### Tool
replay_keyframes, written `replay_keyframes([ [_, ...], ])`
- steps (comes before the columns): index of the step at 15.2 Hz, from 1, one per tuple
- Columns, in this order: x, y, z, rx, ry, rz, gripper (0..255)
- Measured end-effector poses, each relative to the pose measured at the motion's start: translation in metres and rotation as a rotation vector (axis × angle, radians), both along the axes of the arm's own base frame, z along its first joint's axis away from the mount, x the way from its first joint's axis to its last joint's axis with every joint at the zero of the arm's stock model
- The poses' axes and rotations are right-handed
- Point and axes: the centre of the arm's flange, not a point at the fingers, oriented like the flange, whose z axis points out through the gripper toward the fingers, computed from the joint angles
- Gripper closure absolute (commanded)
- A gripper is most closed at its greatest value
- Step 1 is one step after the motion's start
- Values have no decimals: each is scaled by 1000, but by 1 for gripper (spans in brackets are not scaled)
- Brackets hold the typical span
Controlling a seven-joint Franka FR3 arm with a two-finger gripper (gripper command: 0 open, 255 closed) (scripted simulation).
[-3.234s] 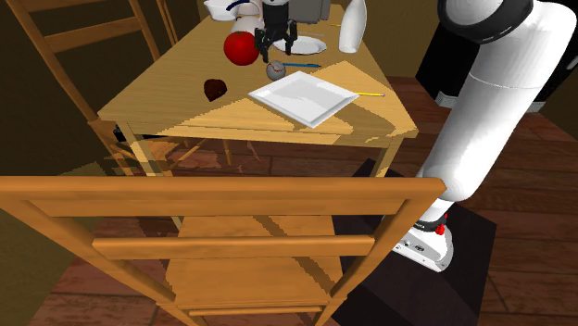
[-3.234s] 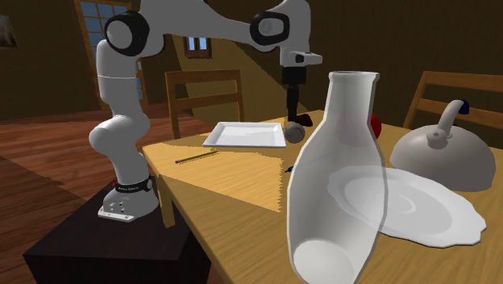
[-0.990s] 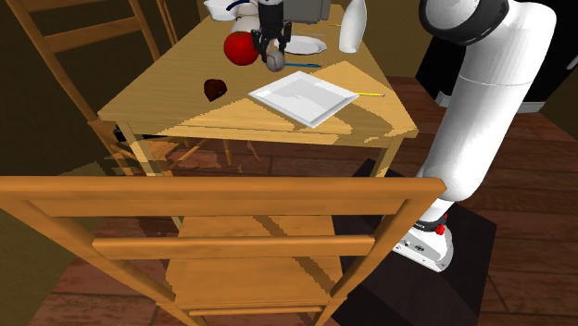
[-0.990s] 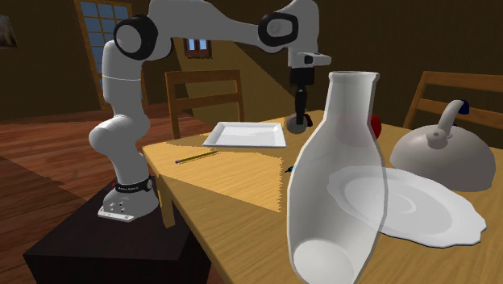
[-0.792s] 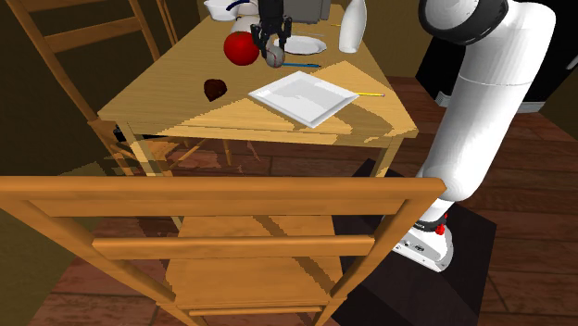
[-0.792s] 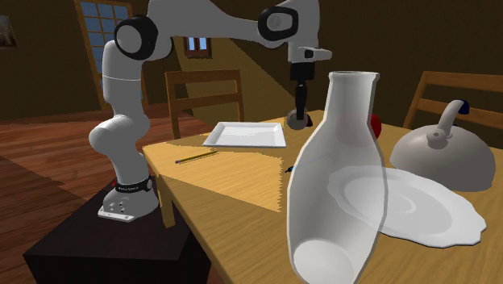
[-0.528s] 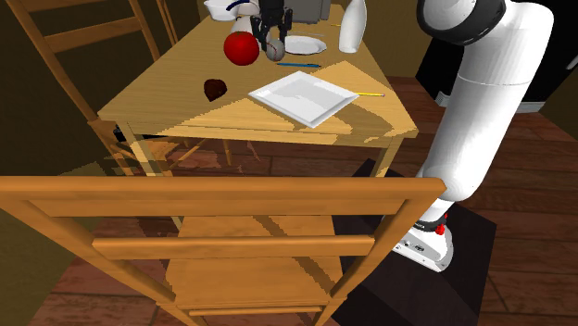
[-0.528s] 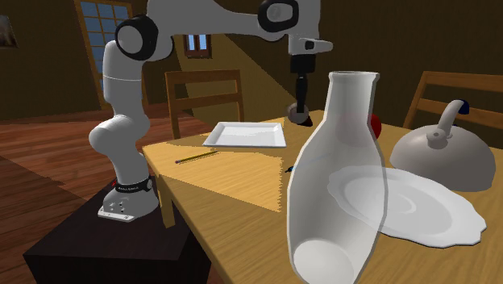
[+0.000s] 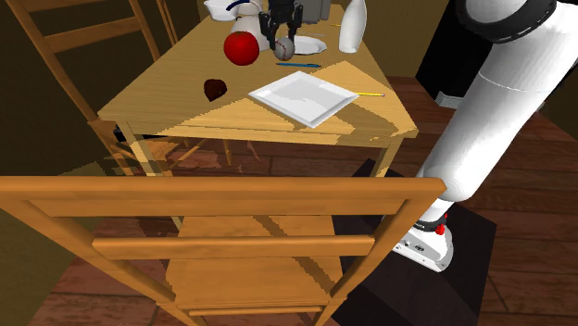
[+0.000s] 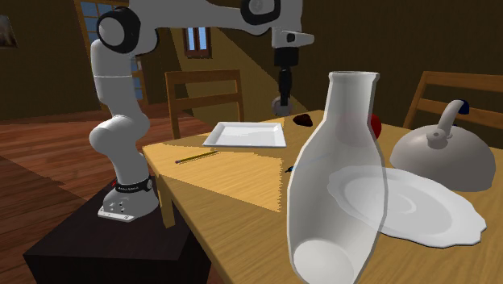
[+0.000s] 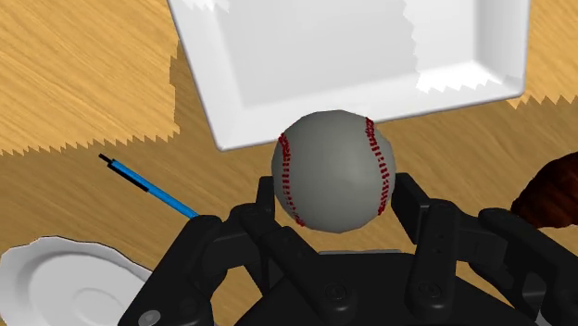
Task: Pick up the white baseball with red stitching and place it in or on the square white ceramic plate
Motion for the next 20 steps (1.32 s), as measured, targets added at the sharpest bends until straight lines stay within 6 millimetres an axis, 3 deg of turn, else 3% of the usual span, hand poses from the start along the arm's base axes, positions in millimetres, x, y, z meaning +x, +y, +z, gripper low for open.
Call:
replay_keyframes([
  [9,-113,28,4,0,0,1,255],
  [20,-124,29,-52,0,1,0,255],
])
